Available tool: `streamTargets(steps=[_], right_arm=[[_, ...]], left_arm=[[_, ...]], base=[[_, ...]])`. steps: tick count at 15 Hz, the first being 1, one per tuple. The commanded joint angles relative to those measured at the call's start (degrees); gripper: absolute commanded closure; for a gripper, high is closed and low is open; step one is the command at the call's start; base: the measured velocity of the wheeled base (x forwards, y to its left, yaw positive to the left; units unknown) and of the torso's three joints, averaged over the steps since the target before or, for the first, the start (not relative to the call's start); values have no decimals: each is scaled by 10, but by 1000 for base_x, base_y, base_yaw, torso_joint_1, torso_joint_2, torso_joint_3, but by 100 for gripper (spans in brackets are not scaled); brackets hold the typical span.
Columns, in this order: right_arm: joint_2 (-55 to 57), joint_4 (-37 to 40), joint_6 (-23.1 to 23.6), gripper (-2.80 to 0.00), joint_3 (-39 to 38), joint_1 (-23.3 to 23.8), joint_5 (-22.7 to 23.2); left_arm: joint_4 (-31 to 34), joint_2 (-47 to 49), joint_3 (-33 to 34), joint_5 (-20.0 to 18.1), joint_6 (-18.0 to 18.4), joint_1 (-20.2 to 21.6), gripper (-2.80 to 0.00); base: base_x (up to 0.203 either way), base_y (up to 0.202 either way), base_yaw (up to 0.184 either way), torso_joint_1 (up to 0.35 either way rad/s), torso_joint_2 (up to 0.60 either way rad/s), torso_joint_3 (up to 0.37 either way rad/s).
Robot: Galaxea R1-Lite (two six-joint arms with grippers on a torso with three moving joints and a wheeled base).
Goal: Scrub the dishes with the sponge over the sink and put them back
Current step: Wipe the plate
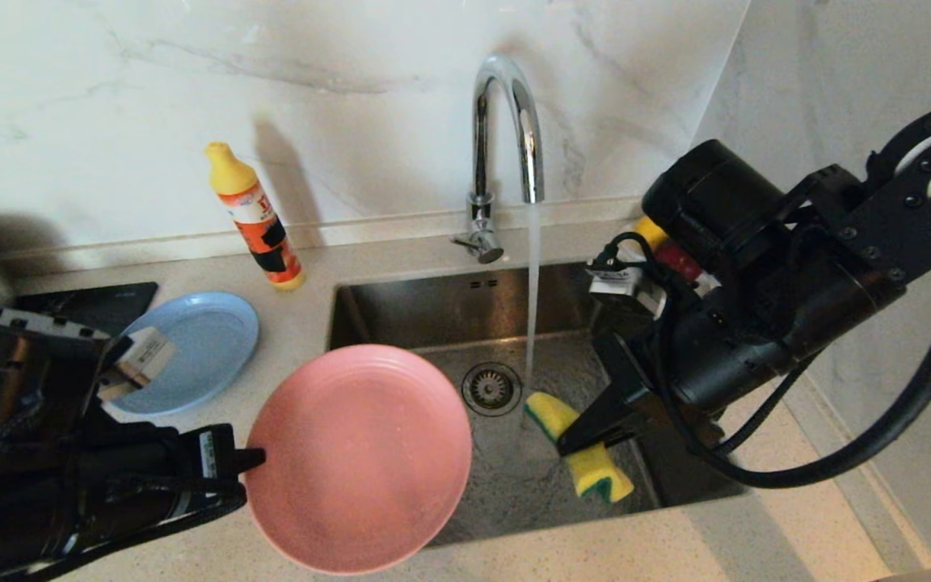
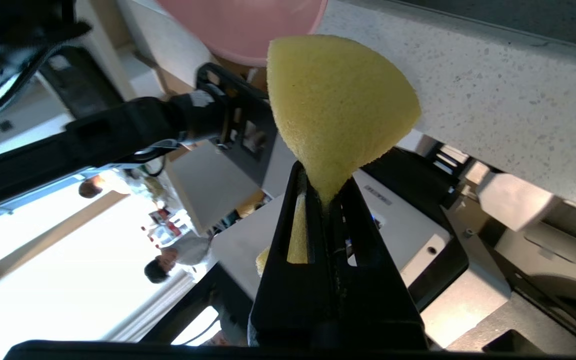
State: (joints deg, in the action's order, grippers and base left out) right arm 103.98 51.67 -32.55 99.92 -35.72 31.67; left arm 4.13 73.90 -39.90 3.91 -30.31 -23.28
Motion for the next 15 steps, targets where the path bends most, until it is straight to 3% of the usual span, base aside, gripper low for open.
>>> streamTargets(steps=[1,4,6,11,13,15], right_arm=[[-32,5,-3,0,-6,14,16],[-55,9,-5,0,-5,16,33],[-49,8,-7,0,3,-16,39],[19,8,-9,0,27,-94,34],[46,9,-8,0,41,-111,22],[77,19,-9,0,60,-128,8]], left_arm=[[0,45,-41,1,-8,-1,0],[-5,56,-39,4,-3,-31,0],[-24,55,-29,8,3,-73,0],[-170,50,36,90,116,-148,0],[-230,50,63,97,143,-159,0],[-251,51,72,97,154,-160,0]], base=[[0,0,0,0,0,0],[0,0,0,0,0,0],[0,0,0,0,0,0],[0,0,0,0,0,0],[0,0,0,0,0,0],[0,0,0,0,0,0]])
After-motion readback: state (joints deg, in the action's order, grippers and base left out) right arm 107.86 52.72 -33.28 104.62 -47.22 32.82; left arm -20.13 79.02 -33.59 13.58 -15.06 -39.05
